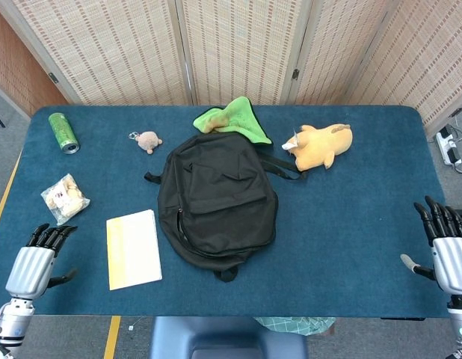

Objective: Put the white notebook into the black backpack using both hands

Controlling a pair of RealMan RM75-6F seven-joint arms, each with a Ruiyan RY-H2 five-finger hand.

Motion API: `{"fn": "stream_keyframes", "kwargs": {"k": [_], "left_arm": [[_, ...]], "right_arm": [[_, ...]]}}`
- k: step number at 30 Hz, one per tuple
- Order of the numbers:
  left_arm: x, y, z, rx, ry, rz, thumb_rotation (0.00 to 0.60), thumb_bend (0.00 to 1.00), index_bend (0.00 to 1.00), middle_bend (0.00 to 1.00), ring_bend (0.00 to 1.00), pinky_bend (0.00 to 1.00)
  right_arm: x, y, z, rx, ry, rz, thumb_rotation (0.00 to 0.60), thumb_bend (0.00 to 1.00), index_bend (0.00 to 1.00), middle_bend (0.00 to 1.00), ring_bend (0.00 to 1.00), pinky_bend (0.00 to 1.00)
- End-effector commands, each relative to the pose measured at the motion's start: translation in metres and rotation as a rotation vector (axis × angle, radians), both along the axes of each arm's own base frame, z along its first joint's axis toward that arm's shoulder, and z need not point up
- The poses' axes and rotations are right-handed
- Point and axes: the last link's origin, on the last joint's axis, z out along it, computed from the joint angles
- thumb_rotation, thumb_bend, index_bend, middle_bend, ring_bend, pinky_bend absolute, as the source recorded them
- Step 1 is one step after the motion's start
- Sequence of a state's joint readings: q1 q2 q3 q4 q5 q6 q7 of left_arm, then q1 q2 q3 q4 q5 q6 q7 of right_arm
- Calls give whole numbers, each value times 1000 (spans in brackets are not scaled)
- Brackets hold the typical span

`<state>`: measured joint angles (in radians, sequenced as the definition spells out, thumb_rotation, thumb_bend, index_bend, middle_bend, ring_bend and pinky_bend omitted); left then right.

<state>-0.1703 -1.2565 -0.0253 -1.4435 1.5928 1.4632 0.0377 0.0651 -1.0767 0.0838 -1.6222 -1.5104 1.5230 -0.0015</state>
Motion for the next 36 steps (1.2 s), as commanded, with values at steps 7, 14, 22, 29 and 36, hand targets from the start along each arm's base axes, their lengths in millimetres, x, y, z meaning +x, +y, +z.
{"fn": "stream_keyframes", "kwargs": {"k": [7,14,22,29,36], "left_arm": [[0,12,-28,-87,16,-54,600,155,203,257,231,169],[2,28,-49,-153,34,-92,600,132,150,226,202,165],[-2,37,-69,-191,68,-101,600,132,148,224,199,165],[-11,38,-75,-212,77,-74,600,131,149,224,198,165],[-20,39,-76,-217,86,-47,600,131,150,224,199,165]], "right_arm": [[2,2,3,-4,-13,19,600,14,0,11,19,58],[3,4,4,0,-29,27,600,15,0,12,22,58],[4,7,4,-3,-34,29,600,14,0,12,23,58],[6,7,3,-1,-36,31,600,13,0,12,23,58],[8,7,1,-1,-36,32,600,14,0,12,23,58]]}}
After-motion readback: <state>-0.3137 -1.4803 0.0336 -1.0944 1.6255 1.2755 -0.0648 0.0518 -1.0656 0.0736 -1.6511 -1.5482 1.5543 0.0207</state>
